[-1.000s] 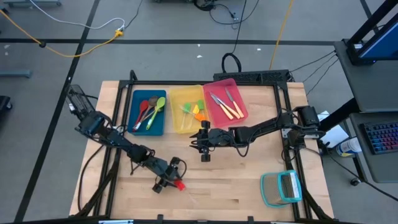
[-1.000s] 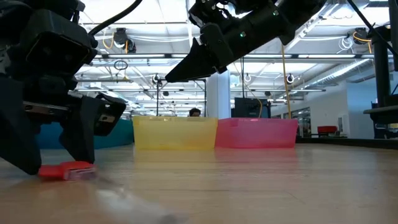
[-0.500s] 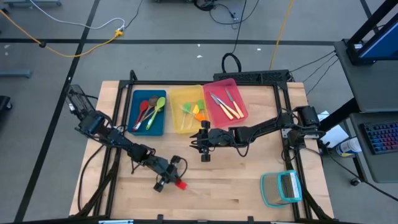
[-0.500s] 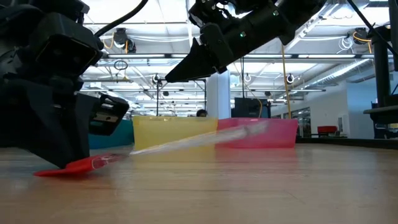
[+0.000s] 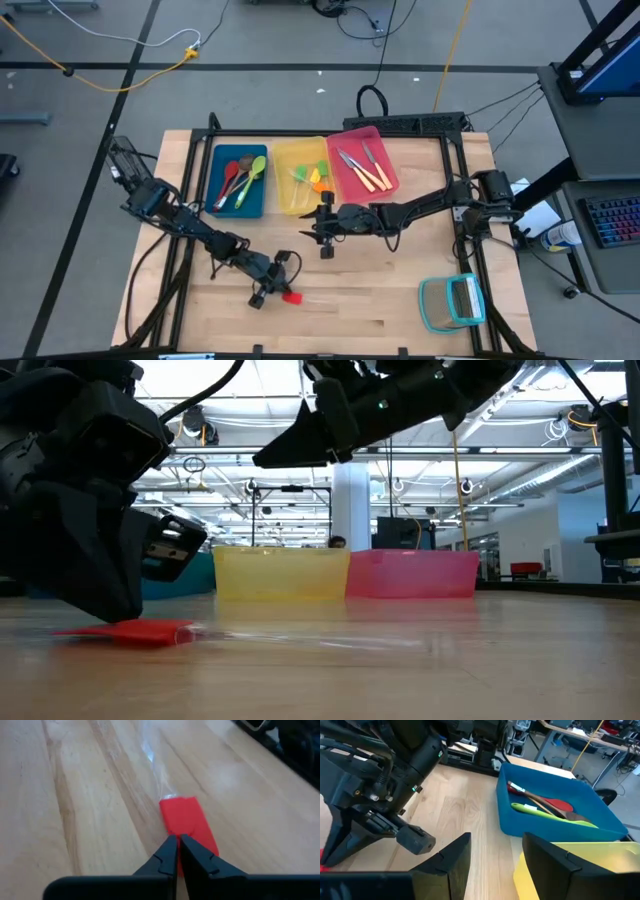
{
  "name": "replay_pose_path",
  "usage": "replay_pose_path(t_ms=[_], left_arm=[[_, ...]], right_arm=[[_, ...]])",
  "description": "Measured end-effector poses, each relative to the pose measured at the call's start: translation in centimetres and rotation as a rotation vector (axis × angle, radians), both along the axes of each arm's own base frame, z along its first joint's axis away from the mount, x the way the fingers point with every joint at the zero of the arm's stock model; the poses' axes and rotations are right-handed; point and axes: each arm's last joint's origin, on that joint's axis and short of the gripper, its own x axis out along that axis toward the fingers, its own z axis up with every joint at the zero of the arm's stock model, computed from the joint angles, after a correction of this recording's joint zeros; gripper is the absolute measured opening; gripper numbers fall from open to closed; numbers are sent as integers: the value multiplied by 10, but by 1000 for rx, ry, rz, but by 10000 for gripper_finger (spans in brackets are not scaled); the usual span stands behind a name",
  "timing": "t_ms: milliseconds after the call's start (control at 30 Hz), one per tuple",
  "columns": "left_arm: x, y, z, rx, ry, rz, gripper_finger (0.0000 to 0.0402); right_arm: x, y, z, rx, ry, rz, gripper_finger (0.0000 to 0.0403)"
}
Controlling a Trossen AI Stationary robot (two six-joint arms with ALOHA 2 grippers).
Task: Pick & Place Kitchen Items
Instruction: Put the red spatula into the yellow bin
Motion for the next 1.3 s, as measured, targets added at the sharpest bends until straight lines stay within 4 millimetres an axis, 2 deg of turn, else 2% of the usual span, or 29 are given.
replay_pose_path(t_ms=[133,267,500,667,933,1300], left_arm=[[1,-1,3,-32,-19,13,54],[2,-4,6,-32,-59,38,101],[8,-24,18,-19,-147,66,181],[14,-41,7,3,-133,96,219],[12,-45,3,55,-126,197,232],[6,-49,-13,24,-34,263,232]], right_arm=[[0,0,0,-3,-4,-1,171],[0,-3,0,-20,-4,-5,171],[0,-6,0,-45,-3,-114,171],[-1,-5,-1,-23,12,-108,171],[-5,0,-10,-24,102,-102,171],[-5,0,-10,-26,101,-101,171]])
